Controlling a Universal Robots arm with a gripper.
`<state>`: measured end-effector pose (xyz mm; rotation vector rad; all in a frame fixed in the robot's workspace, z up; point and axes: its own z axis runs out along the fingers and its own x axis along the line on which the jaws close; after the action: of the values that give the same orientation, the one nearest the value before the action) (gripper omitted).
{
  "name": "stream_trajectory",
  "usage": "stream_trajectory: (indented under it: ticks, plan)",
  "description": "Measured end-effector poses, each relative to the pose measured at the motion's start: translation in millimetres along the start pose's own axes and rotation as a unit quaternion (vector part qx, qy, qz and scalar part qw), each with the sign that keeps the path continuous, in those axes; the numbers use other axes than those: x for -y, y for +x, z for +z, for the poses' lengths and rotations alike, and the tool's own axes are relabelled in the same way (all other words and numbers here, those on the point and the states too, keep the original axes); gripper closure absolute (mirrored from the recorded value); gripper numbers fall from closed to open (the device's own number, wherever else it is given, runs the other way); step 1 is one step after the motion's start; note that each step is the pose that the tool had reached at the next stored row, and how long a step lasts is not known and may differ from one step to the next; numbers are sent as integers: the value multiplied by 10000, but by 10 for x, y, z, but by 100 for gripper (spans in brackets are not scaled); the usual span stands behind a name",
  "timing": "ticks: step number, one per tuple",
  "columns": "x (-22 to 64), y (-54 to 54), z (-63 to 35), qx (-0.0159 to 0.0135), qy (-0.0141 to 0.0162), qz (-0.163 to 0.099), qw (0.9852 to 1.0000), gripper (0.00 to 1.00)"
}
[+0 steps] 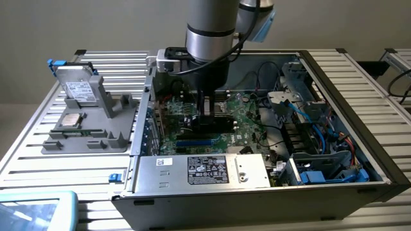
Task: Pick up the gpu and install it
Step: 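Insert the gpu into the slot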
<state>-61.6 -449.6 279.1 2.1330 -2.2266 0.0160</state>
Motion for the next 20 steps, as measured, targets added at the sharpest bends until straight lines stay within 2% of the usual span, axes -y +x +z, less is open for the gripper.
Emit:
stream_trajectory:
  ticks: [7,11,20]
  plan:
    - [-16,1,93,1,0,1,10000,72]
    - [-46,1,115,0,0,0,10000,72]
    - [-60,5,156,-1,-3,0,10000,72]
